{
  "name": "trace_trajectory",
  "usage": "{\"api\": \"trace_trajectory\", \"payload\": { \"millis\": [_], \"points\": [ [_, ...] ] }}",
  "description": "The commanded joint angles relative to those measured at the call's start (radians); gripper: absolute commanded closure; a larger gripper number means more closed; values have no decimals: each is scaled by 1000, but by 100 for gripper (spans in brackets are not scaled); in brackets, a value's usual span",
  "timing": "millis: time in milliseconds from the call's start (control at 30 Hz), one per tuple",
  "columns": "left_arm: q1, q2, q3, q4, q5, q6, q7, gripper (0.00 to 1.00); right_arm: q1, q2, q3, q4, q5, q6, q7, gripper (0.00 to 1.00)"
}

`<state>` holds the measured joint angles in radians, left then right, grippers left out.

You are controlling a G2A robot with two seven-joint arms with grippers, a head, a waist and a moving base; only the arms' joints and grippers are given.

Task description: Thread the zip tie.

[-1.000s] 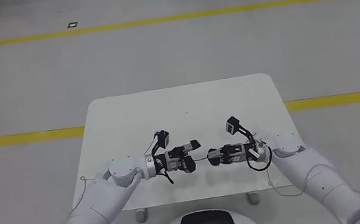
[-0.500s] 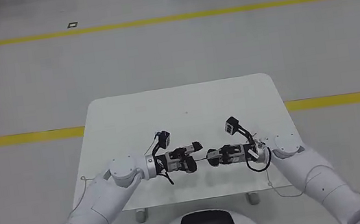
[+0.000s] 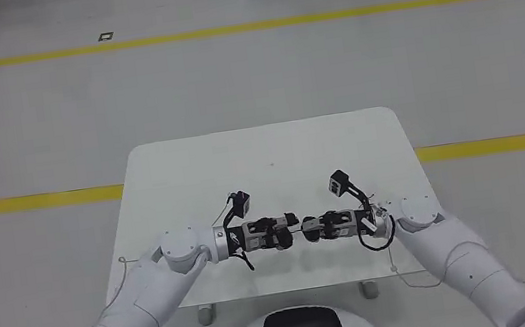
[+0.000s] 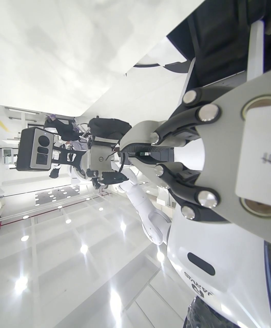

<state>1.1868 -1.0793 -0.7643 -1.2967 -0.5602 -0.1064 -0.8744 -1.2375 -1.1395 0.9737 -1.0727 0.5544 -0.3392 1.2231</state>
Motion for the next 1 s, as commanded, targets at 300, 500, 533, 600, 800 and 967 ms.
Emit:
{"api": "trace_trajectory", "payload": {
  "millis": [300,500,533,600,800,967],
  "points": [
    [-4,-1,3,8,-6,3,-11,69,8,-10,-15,17,4,-1,-13,100],
    [-7,-3,6,13,-10,5,-16,71,6,-16,-14,17,-2,-1,-33,100],
    [-8,-3,7,14,-10,5,-16,71,5,-17,-14,17,-4,-1,-35,100],
    [-8,-4,8,15,-12,4,-18,71,5,-19,-15,21,-10,-1,-42,100],
    [-10,-5,9,18,-16,1,-21,79,15,-29,-39,39,-26,13,-58,100],
    [-10,-5,9,19,-17,-2,-23,81,28,-36,-55,56,-30,19,-64,100]
  ]
}}
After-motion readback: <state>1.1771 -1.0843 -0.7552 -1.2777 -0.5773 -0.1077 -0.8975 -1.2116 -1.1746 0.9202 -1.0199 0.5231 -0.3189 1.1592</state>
